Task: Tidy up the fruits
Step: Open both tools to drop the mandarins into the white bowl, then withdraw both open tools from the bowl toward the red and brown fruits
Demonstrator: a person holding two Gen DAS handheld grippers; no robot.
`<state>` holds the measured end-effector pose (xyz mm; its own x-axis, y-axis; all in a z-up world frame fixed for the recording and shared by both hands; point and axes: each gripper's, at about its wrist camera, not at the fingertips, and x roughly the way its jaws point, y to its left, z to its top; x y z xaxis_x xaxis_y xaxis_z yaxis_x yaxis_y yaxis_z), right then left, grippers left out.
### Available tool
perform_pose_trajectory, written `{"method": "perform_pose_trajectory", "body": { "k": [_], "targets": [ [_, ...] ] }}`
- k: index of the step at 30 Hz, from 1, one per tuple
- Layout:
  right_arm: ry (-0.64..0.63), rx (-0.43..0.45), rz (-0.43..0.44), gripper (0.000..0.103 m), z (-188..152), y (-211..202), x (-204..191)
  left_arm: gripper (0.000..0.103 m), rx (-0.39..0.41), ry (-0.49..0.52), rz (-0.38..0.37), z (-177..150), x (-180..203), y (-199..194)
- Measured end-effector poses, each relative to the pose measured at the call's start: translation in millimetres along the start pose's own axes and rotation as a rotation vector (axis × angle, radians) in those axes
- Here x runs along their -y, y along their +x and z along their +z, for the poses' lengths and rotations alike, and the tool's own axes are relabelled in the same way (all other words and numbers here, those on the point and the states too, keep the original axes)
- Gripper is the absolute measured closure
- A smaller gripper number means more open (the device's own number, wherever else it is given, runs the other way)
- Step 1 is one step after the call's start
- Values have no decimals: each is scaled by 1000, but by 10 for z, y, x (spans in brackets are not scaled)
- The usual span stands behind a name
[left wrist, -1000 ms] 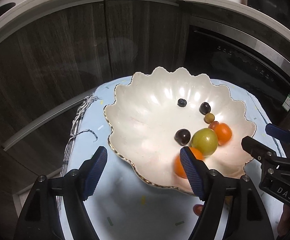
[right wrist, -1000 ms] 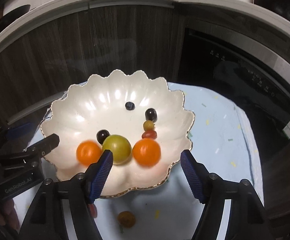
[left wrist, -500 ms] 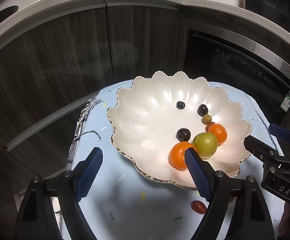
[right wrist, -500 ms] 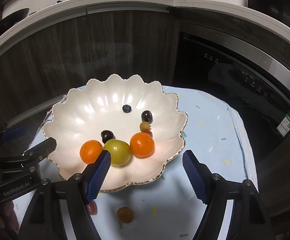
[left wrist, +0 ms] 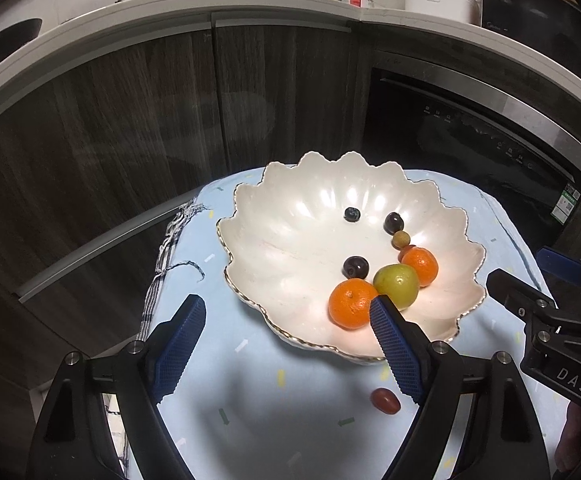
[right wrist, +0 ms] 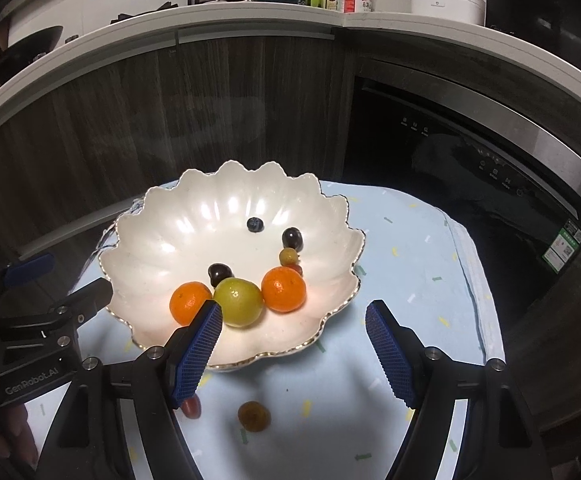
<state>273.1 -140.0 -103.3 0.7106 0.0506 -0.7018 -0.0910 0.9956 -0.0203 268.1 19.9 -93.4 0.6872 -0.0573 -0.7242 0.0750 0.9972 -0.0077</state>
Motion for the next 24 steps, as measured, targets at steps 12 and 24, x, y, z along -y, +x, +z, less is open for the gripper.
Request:
{"method": "perform_pose_trajectory", "body": {
  "k": [12,24],
  "targets": [
    [15,9,4,28,-103,-119,80,19,-1,10,-11,-125,121,-134],
    [-8,6,9,28,-318,-211,155,19,-16,28,-35,-374,279,-191]
  ]
}}
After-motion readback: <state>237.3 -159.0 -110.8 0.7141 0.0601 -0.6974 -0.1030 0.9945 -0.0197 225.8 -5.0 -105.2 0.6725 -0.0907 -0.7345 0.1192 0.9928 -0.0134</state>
